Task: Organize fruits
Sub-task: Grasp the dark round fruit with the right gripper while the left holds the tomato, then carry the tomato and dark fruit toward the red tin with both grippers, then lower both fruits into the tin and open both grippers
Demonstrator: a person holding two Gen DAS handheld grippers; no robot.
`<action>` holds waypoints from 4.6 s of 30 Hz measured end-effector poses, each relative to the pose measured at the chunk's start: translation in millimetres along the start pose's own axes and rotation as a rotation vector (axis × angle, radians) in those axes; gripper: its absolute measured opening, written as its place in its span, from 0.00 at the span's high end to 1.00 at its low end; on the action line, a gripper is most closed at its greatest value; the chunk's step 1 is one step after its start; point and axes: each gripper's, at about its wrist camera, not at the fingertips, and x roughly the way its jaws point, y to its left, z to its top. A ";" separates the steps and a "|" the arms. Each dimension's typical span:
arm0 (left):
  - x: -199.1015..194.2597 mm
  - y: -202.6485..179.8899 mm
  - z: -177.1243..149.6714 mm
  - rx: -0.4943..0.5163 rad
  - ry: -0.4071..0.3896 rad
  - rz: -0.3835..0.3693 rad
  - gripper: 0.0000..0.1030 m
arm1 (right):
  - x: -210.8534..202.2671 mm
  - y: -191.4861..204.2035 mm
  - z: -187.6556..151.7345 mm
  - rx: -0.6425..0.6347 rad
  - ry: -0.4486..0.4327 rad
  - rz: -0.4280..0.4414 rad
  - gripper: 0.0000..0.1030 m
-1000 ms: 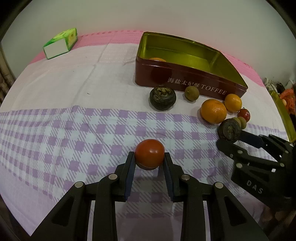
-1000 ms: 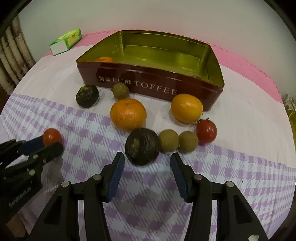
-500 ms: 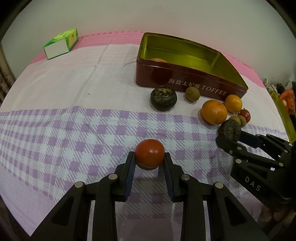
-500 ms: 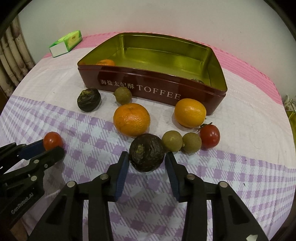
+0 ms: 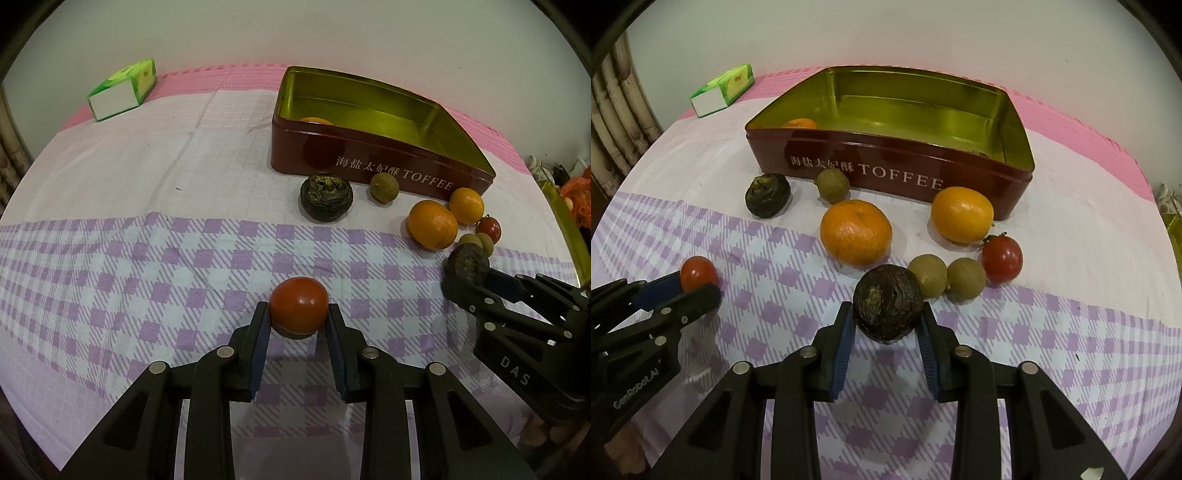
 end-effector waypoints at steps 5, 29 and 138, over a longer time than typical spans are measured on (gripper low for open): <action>0.0 -1.0 -0.2 -0.001 -0.001 0.001 0.70 | -2.9 -3.0 -4.1 0.010 0.003 0.005 0.70; -4.1 -4.0 -0.5 -0.021 -0.012 0.008 0.70 | -28.9 -21.6 -19.5 0.062 -0.005 0.032 0.71; 46.0 -45.2 147.7 0.100 -0.019 -0.028 0.68 | 6.5 -61.2 97.8 0.084 -0.055 0.067 0.69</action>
